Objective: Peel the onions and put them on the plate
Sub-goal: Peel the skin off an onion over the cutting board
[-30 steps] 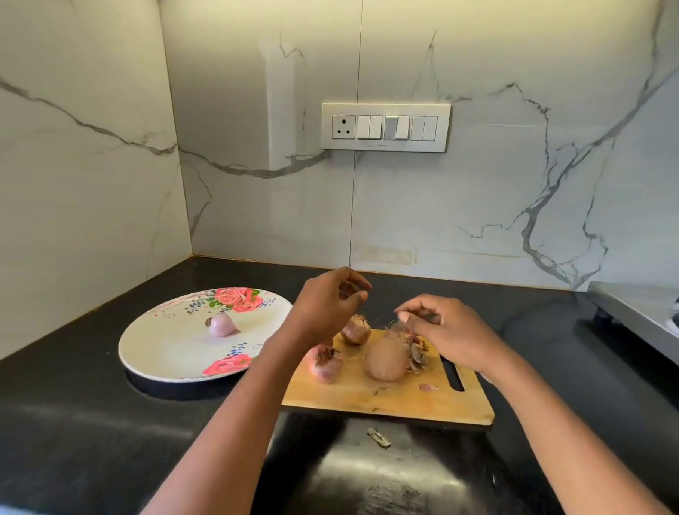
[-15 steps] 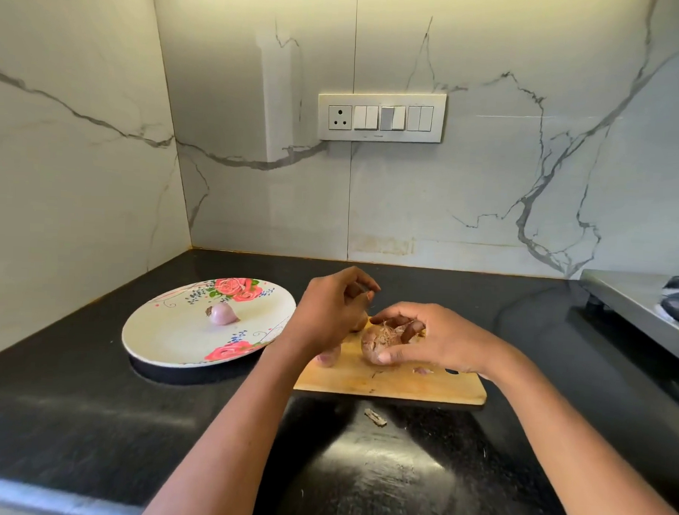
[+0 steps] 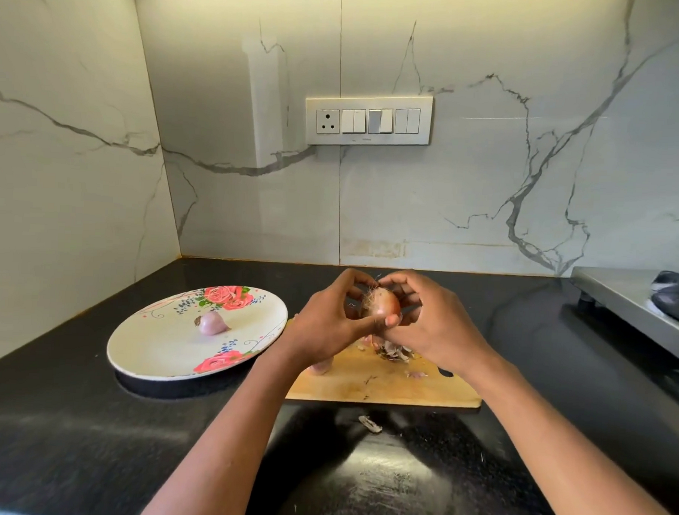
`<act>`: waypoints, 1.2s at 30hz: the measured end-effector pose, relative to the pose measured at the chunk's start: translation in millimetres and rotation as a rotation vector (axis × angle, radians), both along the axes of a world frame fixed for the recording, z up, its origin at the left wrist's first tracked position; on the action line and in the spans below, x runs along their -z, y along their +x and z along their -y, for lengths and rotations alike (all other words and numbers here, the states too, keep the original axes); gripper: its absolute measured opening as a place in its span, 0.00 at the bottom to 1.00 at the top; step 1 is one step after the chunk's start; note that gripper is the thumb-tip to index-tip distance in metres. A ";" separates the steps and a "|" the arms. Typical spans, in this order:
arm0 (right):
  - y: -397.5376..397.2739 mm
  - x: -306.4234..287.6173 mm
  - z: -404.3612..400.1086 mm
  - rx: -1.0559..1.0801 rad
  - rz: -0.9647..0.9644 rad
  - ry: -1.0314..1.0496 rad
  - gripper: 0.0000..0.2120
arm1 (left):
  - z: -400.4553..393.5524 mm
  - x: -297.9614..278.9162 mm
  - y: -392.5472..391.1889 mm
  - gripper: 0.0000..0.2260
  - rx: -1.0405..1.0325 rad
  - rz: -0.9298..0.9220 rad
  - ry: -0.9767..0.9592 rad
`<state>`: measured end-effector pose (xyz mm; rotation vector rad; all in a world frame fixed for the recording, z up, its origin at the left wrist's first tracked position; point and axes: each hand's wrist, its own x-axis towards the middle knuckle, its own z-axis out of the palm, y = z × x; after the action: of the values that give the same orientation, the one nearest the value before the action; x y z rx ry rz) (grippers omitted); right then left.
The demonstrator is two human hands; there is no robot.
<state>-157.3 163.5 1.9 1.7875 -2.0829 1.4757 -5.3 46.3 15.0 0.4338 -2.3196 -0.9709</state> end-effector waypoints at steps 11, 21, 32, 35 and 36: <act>13.1 -4.7 2.5 -0.096 0.114 -0.205 0.28 | 1.4 -5.3 2.8 0.17 0.132 -0.173 0.447; 9.6 -6.5 2.0 -0.211 0.268 -0.193 0.25 | 1.6 -7.3 4.4 0.20 0.210 -0.241 0.579; 5.7 -8.4 5.7 -0.147 0.310 -0.187 0.15 | -3.1 -7.9 5.7 0.19 0.237 -0.170 0.589; 3.6 -7.0 5.8 -0.122 0.365 -0.229 0.14 | 0.9 -5.6 5.2 0.26 0.221 -0.092 0.501; 3.5 -6.5 6.1 -0.120 0.378 -0.241 0.13 | 1.7 -4.9 5.4 0.27 0.204 -0.076 0.464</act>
<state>-153.8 157.4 8.4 1.6730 -1.8528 2.1384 0.2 44.6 19.9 0.3357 -2.0892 -1.6077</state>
